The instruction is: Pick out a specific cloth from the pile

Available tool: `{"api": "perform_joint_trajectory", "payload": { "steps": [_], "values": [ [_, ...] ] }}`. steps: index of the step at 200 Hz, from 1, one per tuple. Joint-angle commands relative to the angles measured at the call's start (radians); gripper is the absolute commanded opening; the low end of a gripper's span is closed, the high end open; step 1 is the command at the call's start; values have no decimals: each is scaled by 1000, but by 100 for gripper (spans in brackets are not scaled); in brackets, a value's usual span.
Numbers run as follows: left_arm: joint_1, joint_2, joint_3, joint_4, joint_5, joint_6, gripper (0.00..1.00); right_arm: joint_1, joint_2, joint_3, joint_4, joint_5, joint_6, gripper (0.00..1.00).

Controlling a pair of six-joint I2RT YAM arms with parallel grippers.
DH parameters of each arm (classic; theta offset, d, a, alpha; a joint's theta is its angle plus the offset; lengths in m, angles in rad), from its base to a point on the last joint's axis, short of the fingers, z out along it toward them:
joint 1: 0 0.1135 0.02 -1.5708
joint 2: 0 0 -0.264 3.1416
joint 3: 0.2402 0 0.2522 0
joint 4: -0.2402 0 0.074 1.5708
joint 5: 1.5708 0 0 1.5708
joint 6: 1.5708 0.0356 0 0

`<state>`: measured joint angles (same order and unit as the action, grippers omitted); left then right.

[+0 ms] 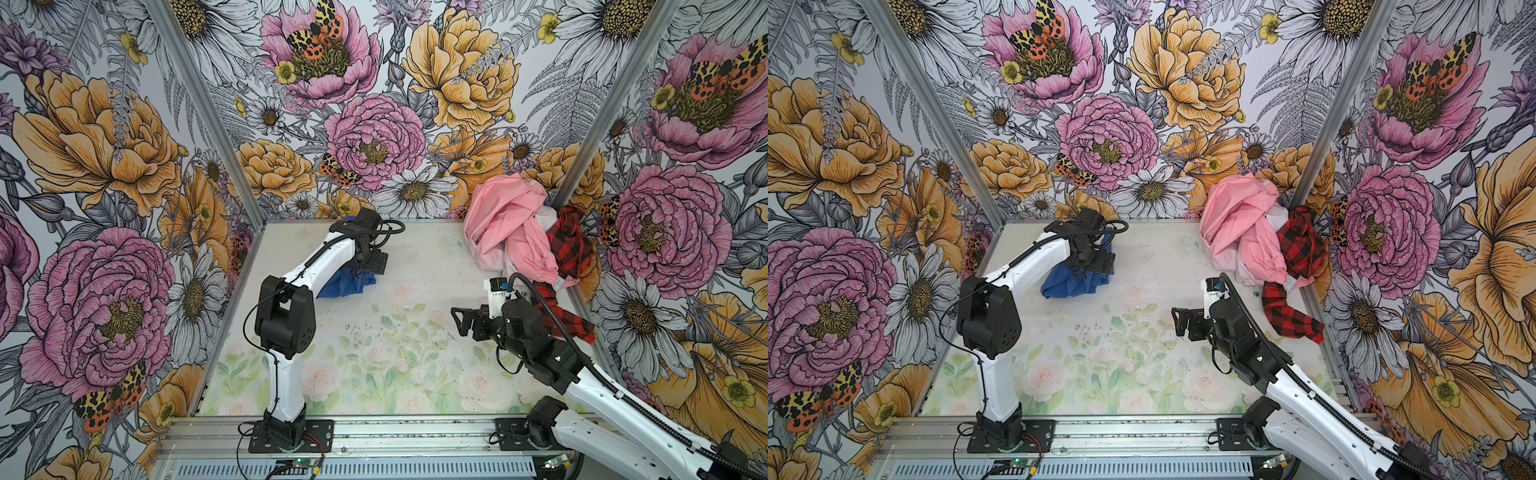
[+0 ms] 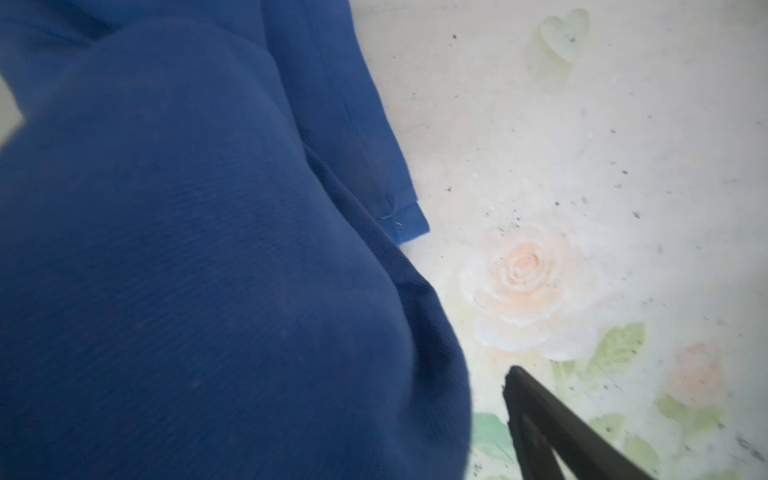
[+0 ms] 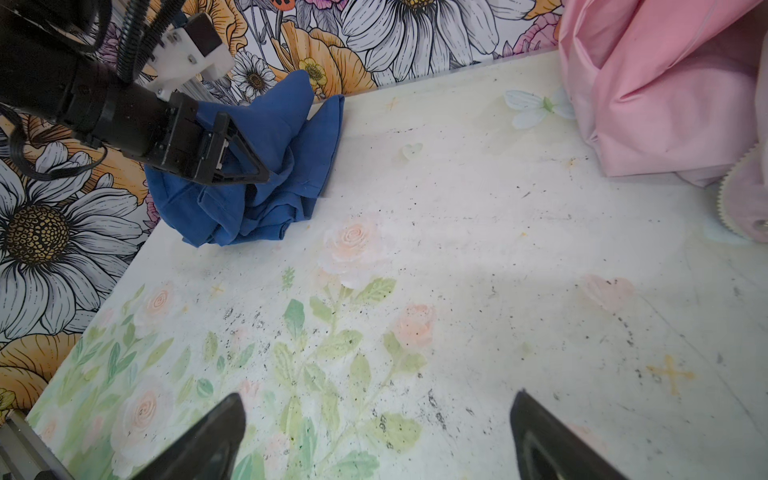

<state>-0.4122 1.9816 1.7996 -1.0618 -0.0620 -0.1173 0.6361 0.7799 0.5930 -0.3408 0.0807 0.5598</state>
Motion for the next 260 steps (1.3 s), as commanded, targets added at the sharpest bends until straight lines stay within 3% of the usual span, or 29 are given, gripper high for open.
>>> {"api": "perform_joint_trajectory", "payload": {
  "steps": [1, 9, 23, 67, 85, 100, 112, 121, 140, 170, 198, 208, 224, 232, 245, 260],
  "values": [
    [36, -18, 125, -141, 242, 1, 99, 1, -3, 4, 13, -10, -3, 99],
    [58, -1, 171, -207, 304, 17, 99, 1, -3, 6, 13, -12, -3, 99],
    [74, 21, 201, -294, 290, 36, 99, 2, -3, 7, 13, -8, -4, 99],
    [58, -23, 60, -275, 442, 48, 99, 0, 27, 19, 16, 6, -28, 100],
    [74, -34, -31, -223, 602, 75, 99, -1, 52, 37, 18, -5, -30, 100],
    [88, -40, -66, -182, 813, 122, 99, 0, 61, 39, 24, -11, -29, 99],
    [80, -51, -66, -183, 889, 149, 99, 0, 65, 37, 27, -9, -28, 100],
    [67, -72, -74, -184, 902, 159, 99, 0, 65, 35, 27, -9, -27, 100],
    [51, -101, -95, -262, 816, 194, 99, 1, 48, 28, 26, -10, -17, 100],
    [24, -214, -217, -260, 915, 257, 99, 0, 15, 6, 25, 0, -8, 100],
    [-12, -306, -175, -225, 972, 238, 99, -1, 30, 6, 26, -5, -9, 99],
    [-11, -336, -118, -186, 897, 178, 99, -1, 44, 13, 26, -8, -9, 99],
    [30, -370, 0, -112, 437, -5, 99, -1, 67, 24, 29, -10, -9, 100],
    [68, -366, 47, -94, 276, -38, 99, -1, 77, 28, 35, -12, -11, 99],
    [146, -332, 64, -44, 169, -71, 99, 1, 93, 34, 46, -18, -14, 99],
    [199, -259, 53, 12, 125, -74, 99, 1, 108, 43, 48, -26, -15, 99]
  ]
}}
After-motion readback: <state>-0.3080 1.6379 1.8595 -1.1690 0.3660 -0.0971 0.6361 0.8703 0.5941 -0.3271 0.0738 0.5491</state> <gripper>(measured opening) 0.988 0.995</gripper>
